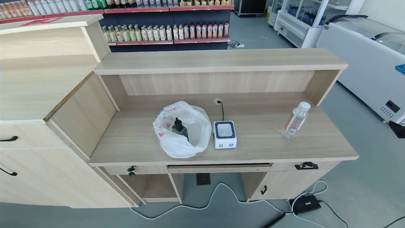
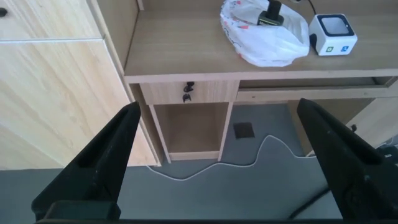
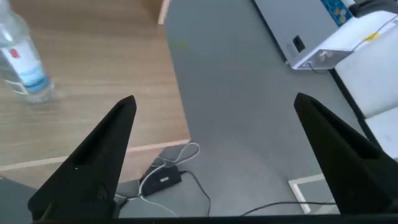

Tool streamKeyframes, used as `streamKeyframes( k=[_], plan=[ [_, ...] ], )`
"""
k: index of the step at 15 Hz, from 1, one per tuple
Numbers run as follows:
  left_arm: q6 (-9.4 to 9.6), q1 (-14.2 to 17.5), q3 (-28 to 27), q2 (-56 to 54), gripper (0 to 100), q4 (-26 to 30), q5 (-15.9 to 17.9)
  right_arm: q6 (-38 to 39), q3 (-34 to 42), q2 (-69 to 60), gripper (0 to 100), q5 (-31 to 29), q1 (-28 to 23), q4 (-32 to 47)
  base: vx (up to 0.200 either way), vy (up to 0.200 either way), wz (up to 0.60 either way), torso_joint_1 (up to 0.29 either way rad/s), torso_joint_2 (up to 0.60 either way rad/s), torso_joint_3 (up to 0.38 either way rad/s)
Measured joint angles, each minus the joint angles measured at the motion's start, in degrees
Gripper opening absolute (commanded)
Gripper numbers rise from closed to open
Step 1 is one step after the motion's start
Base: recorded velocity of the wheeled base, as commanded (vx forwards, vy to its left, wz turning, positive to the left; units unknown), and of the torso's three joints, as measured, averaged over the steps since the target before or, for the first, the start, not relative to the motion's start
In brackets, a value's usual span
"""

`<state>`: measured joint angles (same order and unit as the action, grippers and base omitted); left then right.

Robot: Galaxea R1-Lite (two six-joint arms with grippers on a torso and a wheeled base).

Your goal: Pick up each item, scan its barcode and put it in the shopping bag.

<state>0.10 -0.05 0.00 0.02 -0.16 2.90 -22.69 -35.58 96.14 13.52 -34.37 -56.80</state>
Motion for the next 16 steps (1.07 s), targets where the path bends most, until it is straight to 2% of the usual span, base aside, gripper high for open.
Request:
streamKeyframes(
  k=[3,5,9,16],
  plan=[
    [0.0,0.0,0.0,0.0,100,0.0,0.0,-2.2,-0.5,7.3,100,5.4,-3.0,-3.8,0.0,0.0,0.0,0.0,0.0,0.0],
    [0.0,0.0,0.0,0.0,100,0.0,0.0,-2.7,-2.5,12.1,100,12.6,-4.8,-7.4,0.0,0.0,0.0,0.0,0.0,0.0],
    [0.0,0.0,0.0,0.0,100,0.0,0.0,-2.6,-7.3,17.5,100,23.2,-4.9,-7.7,0.0,0.0,0.0,0.0,0.0,0.0],
    [0.0,0.0,0.0,0.0,100,0.0,0.0,-1.3,-16.5,24.5,100,24.8,-0.2,-7.5,0.0,0.0,0.0,0.0,0.0,0.0]
  ],
)
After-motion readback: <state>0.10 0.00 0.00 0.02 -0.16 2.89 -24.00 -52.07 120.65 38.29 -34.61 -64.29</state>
